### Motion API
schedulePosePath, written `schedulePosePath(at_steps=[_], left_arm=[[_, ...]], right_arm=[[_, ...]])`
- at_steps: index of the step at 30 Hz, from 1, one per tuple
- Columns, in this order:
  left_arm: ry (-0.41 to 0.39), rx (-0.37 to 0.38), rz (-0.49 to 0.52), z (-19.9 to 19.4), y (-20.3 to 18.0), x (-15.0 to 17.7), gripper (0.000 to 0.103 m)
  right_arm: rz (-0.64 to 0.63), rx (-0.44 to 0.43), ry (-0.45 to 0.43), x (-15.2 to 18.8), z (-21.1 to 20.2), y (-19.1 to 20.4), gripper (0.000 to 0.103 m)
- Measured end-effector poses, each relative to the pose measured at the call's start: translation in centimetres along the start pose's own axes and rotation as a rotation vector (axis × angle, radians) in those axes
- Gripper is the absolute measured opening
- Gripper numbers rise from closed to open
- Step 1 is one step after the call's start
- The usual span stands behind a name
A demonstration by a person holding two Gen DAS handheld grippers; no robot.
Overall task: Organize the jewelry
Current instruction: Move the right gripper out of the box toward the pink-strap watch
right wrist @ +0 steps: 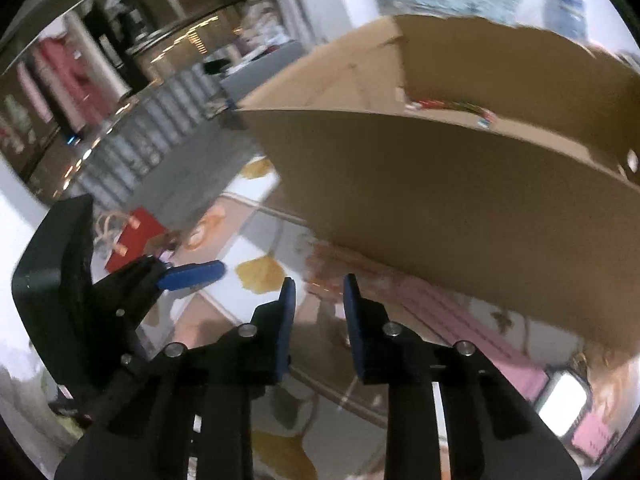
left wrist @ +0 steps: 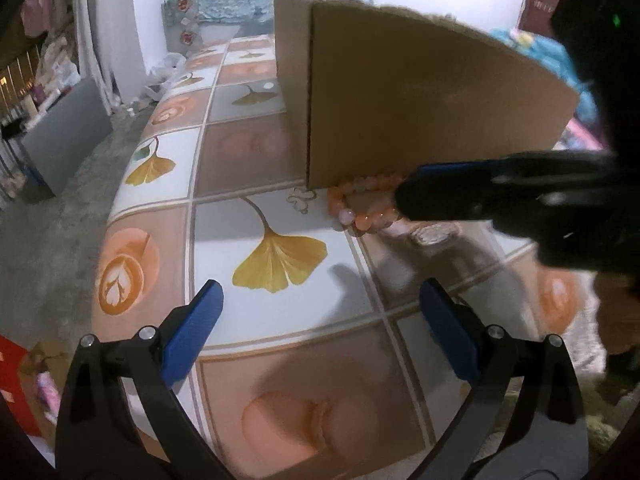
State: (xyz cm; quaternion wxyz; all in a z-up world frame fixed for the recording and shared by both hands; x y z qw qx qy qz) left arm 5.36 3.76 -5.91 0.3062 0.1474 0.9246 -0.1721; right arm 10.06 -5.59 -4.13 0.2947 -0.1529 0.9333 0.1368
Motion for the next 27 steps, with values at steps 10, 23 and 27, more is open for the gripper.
schedulePosePath(at_steps=[10, 23, 27], left_arm=[[-0.099, 0.068, -0.097, -2.2, 2.6, 0.0, 0.082], [-0.095, 0.202, -0.136, -2.4, 0.3, -0.6, 0.057], [-0.108, 0.234, -0.097, -2.8, -1.3, -1.2, 0.053]], right_arm=[[-0.018, -0.035, 0.099, -0.4, 3.2, 0.1, 0.024], [0.072, -0.095, 0.108, 4.6, -1.1, -1.3, 0.024], [0.092, -0.093, 0.01, 4.5, -4.2, -2.2, 0.024]])
Point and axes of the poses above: each gripper's, at about its wrist camera, not at the fingertips, and z roughly the way its jaws point, y to its left, x to its underside, the point moved 3 cm from there along z, roughly the way its jaws point, and after that the axes turned 10 degrees about x, right-handed, at the moved point
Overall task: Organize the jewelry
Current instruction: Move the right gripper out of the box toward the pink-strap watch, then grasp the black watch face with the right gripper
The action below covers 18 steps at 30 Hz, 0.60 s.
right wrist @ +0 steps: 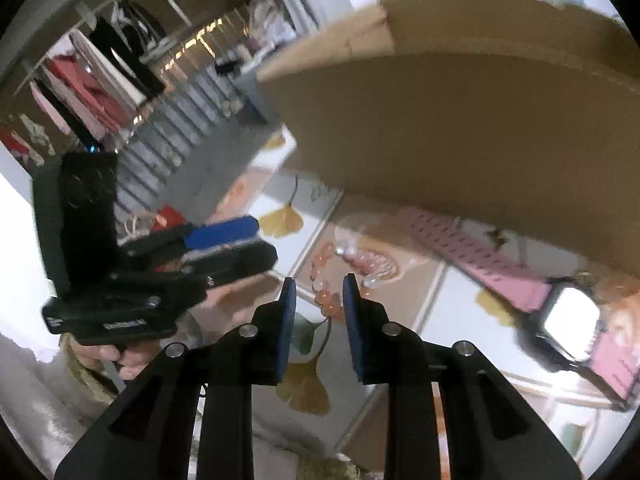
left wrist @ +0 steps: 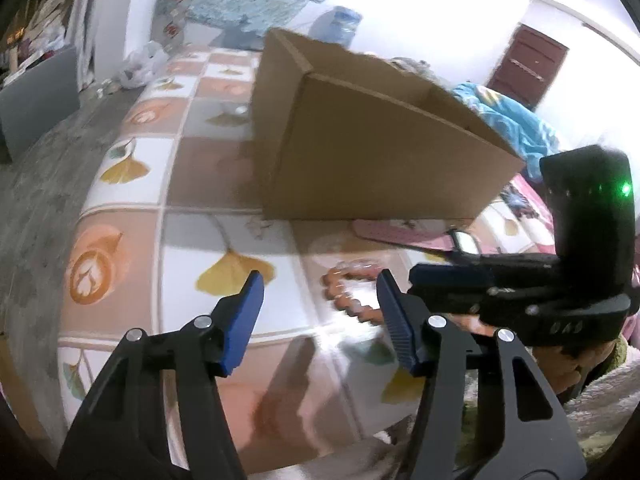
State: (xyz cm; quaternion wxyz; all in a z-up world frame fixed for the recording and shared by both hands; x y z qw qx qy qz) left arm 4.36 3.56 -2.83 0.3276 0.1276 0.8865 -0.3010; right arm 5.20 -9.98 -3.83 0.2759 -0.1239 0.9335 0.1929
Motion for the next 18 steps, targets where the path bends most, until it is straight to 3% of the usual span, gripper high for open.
schedulePosePath(at_steps=[9, 13, 18], left_arm=[[0.032, 0.07, 0.093, 3.3, -4.4, -0.8, 0.049], [0.068, 0.07, 0.153, 5.0, -6.0, -0.7, 0.049], [0.123, 0.063, 0.181, 6.6, -6.8, -0.1, 0.049]], right_arm=[[0.073, 0.232, -0.077, 0.7, -4.3, -5.2, 0.026], [0.074, 0.344, -0.102, 1.2, -5.5, -7.2, 0.041], [-0.054, 0.426, -0.104, 1.3, -5.6, -7.3, 0.054]])
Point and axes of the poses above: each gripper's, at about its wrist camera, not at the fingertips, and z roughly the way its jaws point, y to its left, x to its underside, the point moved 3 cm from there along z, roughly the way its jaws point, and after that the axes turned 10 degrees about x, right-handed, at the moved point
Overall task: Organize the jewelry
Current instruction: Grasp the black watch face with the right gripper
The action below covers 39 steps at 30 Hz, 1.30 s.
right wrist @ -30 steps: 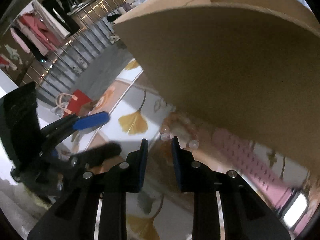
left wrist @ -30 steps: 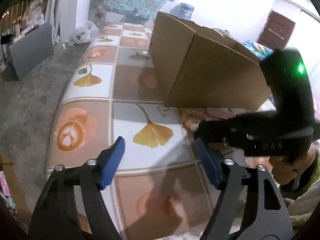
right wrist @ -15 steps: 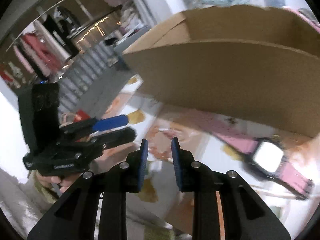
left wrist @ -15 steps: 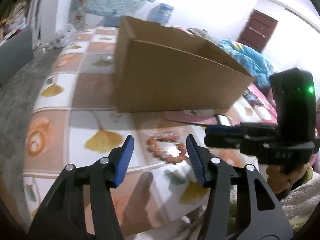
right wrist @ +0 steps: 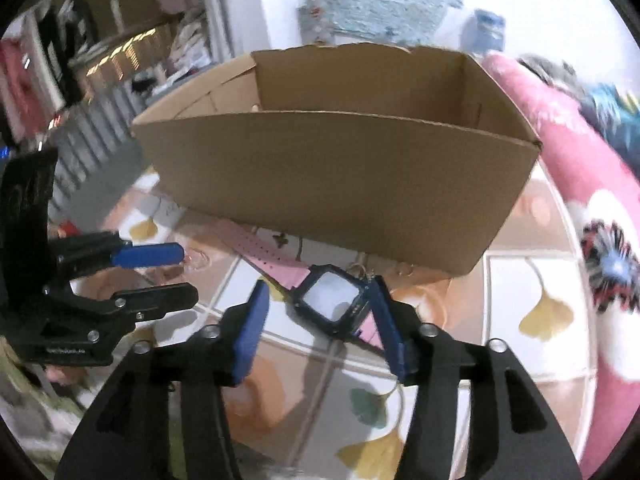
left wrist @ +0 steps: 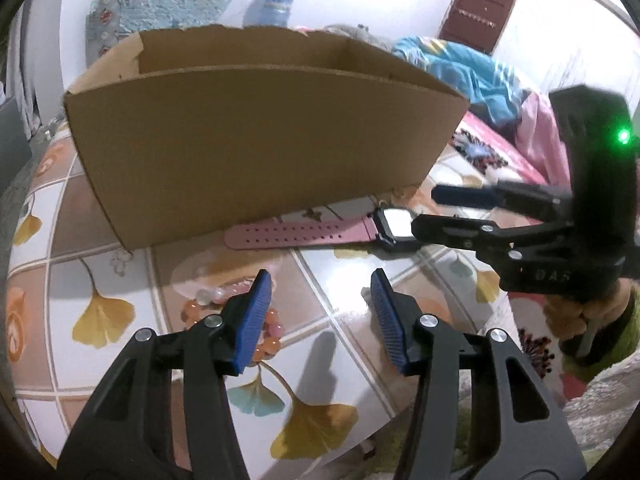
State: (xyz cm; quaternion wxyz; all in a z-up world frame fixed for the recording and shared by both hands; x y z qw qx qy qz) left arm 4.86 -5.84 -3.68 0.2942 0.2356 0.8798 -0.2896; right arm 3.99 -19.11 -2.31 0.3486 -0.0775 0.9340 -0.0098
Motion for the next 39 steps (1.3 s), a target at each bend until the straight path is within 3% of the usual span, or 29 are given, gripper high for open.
schedulePosePath(at_steps=[7, 16, 25, 29, 32, 39], left_arm=[[0.015, -0.043, 0.058, 0.7, -0.9, 0.0, 0.049], [0.028, -0.046, 0.115, 1.6, -1.9, -0.2, 0.049], [0.024, -0.103, 0.189, 2.1, -3.0, -0.8, 0.049], [0.024, -0.148, 0.255, 2.5, -3.8, -0.8, 0.051], [0.012, -0.206, 0.303, 2.9, -4.2, -1.1, 0.061], [-0.003, -0.277, 0.415, 4.3, -5.9, -1.5, 0.061]], right_arm=[[-0.186, -0.013, 0.044, -0.5, 1.8, 0.2, 0.054], [-0.314, -0.017, 0.116, 0.7, 3.1, 0.3, 0.054], [-0.232, -0.165, 0.15, 0.3, 3.3, -1.5, 0.046], [-0.135, -0.288, 0.198, -0.3, 3.7, -3.1, 0.046], [-0.068, -0.37, 0.229, -0.3, 4.0, -4.0, 0.046], [0.061, -0.558, 0.268, -0.1, 4.3, -4.8, 0.046]])
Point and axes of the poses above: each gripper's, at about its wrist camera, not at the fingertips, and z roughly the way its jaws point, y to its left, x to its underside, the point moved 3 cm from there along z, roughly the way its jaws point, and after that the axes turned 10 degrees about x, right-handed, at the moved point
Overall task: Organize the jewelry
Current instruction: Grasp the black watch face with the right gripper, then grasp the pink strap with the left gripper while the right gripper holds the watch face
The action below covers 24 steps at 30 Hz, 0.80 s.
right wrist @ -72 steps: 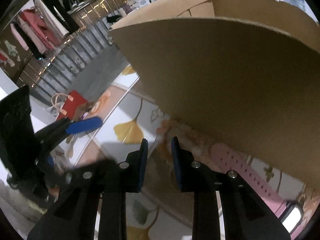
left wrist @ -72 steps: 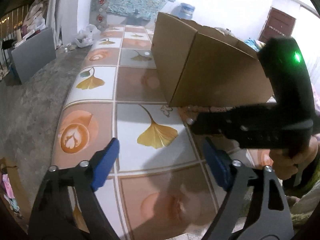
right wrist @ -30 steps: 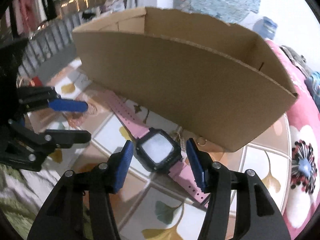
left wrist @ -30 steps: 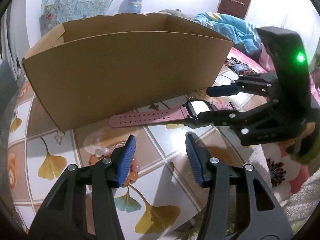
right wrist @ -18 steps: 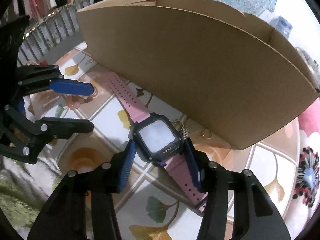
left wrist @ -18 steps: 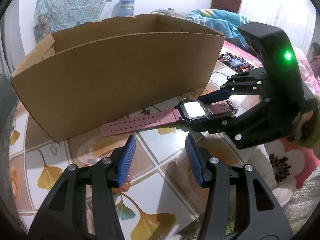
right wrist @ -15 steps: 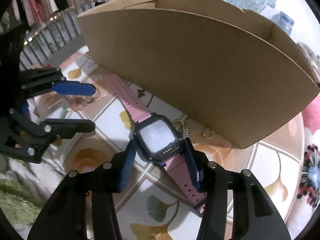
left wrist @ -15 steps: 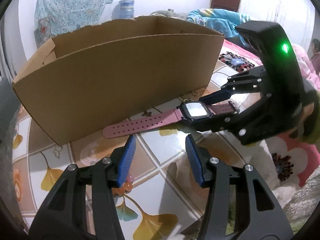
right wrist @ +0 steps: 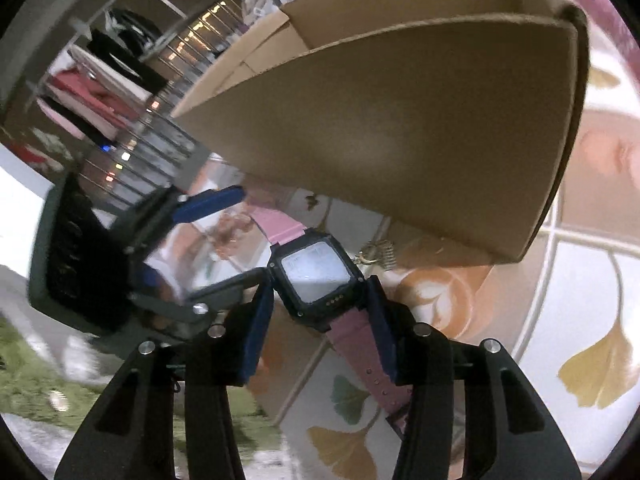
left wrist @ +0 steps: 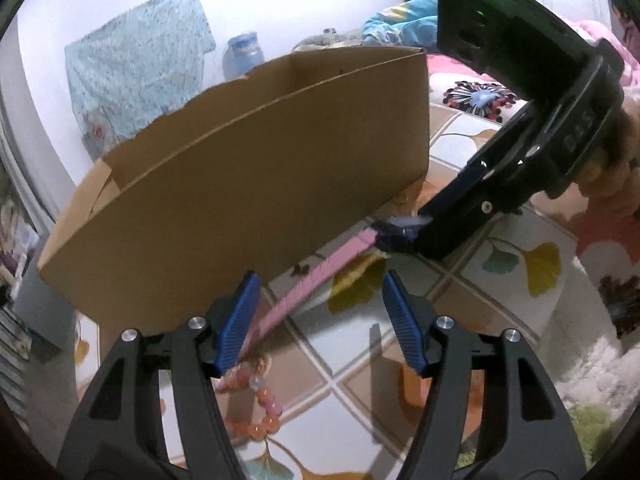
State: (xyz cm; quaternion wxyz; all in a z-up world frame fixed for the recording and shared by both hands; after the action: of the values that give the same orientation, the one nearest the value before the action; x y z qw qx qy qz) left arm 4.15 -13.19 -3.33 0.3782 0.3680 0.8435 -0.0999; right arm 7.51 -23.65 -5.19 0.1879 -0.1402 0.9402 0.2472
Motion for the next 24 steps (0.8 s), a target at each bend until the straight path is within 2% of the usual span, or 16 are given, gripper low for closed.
schedulePosePath(at_steps=[3, 5, 8, 16, 22, 24], left_arm=[[0.01, -0.013, 0.042, 0.4, -0.7, -0.2, 0.051], [0.026, -0.017, 0.074, 0.7, -1.2, -0.1, 0.033], [0.041, -0.011, 0.098, 1.1, -1.4, -0.1, 0.014], [0.057, 0.059, 0.055, 1.2, -0.9, 0.3, 0.008], [0.061, 0.109, 0.021, 1.2, -0.5, 0.4, 0.008], [0.058, 0.115, 0.015, 1.2, -0.4, 0.3, 0.007]], right_arm=[[-0.002, -0.016, 0.004, 0.3, 0.2, 0.3, 0.046], [-0.006, -0.024, 0.003, 0.5, 0.3, 0.6, 0.046], [-0.028, -0.013, -0.001, 0.7, 0.6, 1.2, 0.046], [-0.113, 0.106, -0.044, 1.0, -0.1, 2.4, 0.047], [-0.18, 0.222, -0.051, 3.0, -0.7, 2.4, 0.047], [-0.213, 0.284, -0.062, 3.4, -0.6, 2.7, 0.047]])
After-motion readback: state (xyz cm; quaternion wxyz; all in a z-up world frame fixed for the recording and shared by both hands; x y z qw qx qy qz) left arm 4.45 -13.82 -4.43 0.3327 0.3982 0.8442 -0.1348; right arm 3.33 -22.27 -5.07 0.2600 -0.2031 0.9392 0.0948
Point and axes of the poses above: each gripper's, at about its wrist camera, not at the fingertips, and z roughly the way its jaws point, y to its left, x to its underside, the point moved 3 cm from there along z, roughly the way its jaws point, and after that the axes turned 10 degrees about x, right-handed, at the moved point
